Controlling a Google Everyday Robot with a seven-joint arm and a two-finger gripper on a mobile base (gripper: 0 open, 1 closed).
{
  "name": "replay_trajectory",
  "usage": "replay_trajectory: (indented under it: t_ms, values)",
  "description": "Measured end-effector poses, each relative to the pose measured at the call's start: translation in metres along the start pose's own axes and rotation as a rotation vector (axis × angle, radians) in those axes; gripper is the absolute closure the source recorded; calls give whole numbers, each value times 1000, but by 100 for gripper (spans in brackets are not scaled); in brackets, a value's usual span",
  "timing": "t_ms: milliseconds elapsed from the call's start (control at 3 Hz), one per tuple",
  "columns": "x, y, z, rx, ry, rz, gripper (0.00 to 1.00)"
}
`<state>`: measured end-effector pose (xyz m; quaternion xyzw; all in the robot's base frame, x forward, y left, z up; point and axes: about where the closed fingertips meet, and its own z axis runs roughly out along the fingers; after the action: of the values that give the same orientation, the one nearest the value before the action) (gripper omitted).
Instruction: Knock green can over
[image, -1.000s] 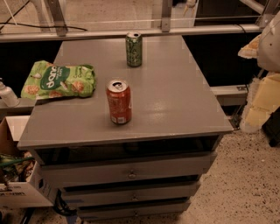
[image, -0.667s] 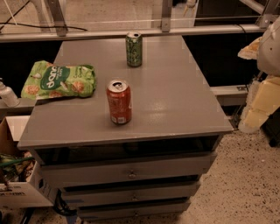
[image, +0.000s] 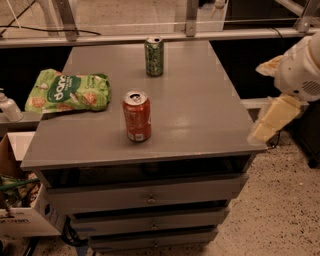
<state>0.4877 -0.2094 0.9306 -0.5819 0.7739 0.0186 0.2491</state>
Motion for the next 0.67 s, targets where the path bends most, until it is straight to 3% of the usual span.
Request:
replay_trajectory:
  t_ms: [667]
  values:
    - [-36,-46,71,-22,-183,49,0]
